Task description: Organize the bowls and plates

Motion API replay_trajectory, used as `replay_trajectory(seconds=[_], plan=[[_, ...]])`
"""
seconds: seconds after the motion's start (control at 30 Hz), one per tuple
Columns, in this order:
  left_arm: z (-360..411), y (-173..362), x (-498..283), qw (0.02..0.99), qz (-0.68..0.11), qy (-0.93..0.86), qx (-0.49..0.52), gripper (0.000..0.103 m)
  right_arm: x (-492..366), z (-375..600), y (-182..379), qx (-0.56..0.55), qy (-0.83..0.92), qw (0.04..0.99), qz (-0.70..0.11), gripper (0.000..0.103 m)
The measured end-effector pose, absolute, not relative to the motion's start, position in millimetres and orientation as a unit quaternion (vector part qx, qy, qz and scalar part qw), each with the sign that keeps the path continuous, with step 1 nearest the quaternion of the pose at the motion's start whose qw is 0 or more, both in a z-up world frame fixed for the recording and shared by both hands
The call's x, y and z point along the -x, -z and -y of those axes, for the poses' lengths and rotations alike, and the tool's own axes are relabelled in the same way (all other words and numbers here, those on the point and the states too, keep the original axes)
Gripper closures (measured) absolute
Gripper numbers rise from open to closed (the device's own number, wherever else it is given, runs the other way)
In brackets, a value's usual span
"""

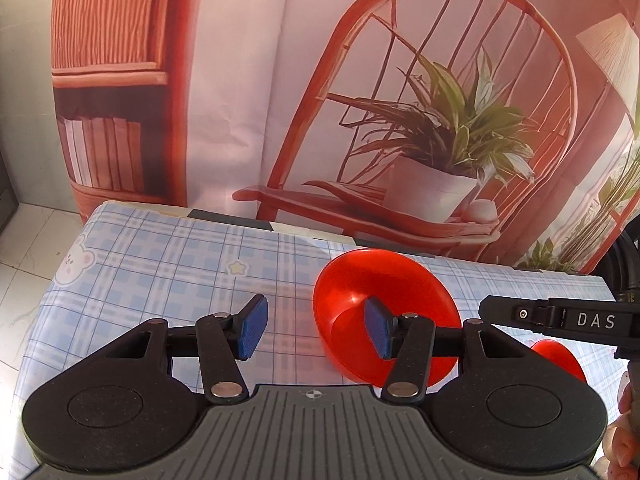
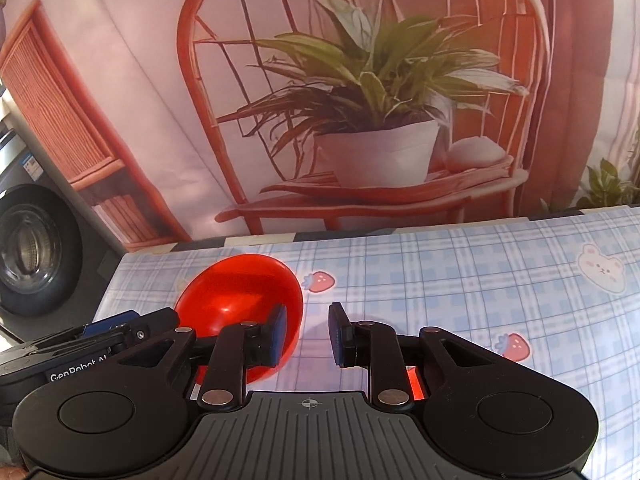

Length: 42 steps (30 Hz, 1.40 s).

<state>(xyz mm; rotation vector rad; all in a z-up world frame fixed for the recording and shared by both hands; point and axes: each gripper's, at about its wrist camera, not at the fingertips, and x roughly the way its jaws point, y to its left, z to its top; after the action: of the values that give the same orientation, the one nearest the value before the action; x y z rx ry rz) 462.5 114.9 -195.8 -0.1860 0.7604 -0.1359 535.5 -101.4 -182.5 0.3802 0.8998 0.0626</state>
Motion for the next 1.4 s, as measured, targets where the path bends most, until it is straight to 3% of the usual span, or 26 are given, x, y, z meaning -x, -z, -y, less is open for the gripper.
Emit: replay_trajectory(seconds=[0.33, 0.5, 0.6, 1.4], plan=[[-116, 209, -470, 0.919, -0.375, 0.075, 0.094, 0.050, -552, 86, 205, -0.187, -0.030, 0.870, -0.456, 0.080], [-116, 213, -467, 0.916, -0.380, 0.081, 0.100, 0.079, -548, 79, 208, -0.186, -0.038, 0.867, -0.460, 0.087], [-115, 212, -462, 0.917, -0.377, 0.083, 0.099, 0.089, -543, 78, 207, -0.191, -0.044, 0.866, -0.460, 0.092], [-73, 165, -341, 0.931, -0.349, 0.077, 0.075, 0.088, -404, 112, 158, -0.217, -0.059, 0.900, -0.374, 0.093]])
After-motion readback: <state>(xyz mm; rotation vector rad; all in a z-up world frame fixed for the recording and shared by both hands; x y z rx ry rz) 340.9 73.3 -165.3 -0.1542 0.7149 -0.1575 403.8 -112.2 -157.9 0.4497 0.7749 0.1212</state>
